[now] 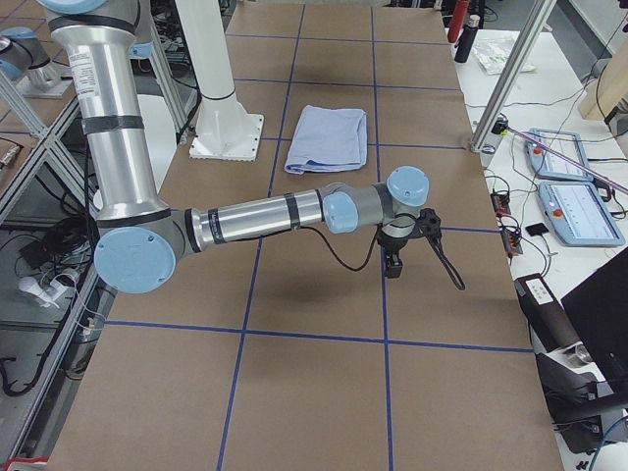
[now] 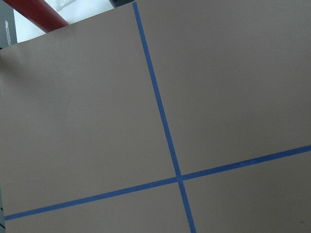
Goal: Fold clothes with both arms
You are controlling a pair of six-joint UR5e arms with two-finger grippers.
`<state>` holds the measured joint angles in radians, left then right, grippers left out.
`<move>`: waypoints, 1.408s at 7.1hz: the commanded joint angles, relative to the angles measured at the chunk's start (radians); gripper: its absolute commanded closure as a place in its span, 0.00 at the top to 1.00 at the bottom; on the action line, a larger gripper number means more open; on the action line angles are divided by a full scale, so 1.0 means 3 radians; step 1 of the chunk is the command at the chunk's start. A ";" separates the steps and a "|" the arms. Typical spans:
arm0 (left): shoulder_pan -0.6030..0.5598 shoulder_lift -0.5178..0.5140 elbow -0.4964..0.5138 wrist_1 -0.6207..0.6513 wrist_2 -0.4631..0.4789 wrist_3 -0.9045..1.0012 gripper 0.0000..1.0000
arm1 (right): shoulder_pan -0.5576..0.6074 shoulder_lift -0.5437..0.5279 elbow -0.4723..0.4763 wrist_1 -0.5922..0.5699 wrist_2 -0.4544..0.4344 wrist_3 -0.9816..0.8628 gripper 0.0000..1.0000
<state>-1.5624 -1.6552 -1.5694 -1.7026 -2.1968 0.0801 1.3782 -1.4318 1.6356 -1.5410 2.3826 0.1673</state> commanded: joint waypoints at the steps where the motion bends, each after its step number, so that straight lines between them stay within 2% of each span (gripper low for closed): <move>1: -0.0003 0.0220 0.0072 -0.0281 0.0011 -0.0006 1.00 | 0.0003 -0.0288 0.0024 -0.0018 -0.0280 0.0015 1.00; 3: -0.0003 0.0301 -0.0106 -0.0226 0.0026 -0.0016 1.00 | 0.0008 -0.0366 -0.0011 -0.0007 -0.0333 0.0015 1.00; 5: 0.0018 0.0409 -0.0362 0.0192 0.0001 -0.0032 1.00 | 0.0008 -0.0519 -0.0017 0.0013 -0.0298 0.0046 1.00; 8: 0.0018 0.0409 -0.0322 0.0204 -0.0004 -0.0032 1.00 | 0.0451 -0.0738 0.0243 -0.0043 -0.0130 0.0082 1.00; 10: 0.0018 0.0409 -0.0311 0.0240 -0.0005 -0.0007 1.00 | 0.0692 -0.0780 0.0433 -0.0460 -0.0016 0.0021 1.00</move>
<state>-1.5570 -1.5329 -1.6630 -1.6387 -2.1980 0.0730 1.5448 -1.6553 1.7319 -1.6114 2.3615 0.1868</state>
